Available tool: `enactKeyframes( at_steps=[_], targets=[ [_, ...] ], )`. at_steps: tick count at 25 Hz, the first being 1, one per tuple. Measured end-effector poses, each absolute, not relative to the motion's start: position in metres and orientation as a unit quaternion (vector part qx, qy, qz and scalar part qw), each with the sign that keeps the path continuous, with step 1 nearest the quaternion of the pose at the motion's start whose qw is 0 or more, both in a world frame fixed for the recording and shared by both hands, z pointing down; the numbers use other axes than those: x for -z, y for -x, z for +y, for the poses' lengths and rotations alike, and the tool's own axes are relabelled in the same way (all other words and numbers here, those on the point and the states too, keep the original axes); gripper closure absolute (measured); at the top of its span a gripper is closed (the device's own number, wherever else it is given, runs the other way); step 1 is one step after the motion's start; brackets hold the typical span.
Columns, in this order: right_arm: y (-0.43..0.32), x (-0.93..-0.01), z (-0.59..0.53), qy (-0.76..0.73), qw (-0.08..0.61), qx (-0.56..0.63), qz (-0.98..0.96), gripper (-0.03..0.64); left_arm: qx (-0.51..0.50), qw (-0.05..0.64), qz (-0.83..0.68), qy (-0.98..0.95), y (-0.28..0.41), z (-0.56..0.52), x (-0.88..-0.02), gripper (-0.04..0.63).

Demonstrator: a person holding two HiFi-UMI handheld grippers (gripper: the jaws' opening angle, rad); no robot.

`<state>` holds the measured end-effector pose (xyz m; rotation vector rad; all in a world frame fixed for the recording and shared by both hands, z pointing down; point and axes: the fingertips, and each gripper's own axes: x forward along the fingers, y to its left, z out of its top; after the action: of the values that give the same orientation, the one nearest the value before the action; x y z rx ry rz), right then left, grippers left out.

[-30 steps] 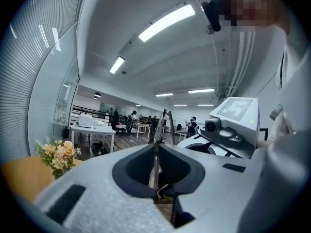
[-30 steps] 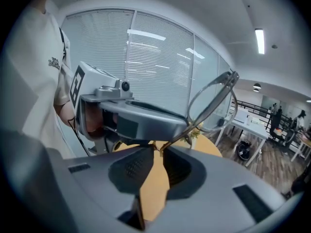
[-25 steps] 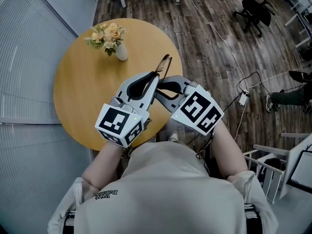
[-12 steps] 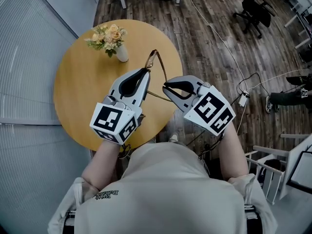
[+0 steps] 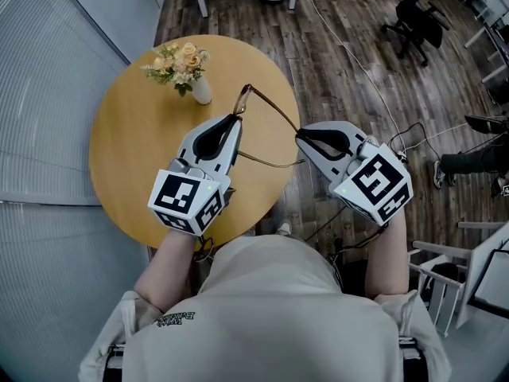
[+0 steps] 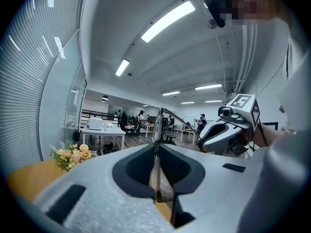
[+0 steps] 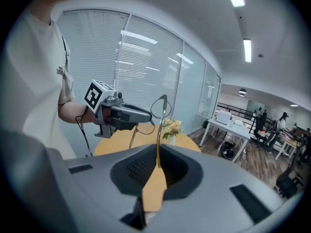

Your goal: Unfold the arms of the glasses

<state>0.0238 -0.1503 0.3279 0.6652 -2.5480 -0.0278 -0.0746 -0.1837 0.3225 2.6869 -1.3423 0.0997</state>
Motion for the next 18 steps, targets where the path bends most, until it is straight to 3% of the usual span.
enactKeyframes(
  at_steps=[18],
  targets=[
    [-0.058, -0.307, -0.171, -0.299, 0.245, 0.034, -0.922, 0.574, -0.061, 0.067, -0.441, -0.893, 0.073, -0.183, -0.336, 0.551]
  ],
)
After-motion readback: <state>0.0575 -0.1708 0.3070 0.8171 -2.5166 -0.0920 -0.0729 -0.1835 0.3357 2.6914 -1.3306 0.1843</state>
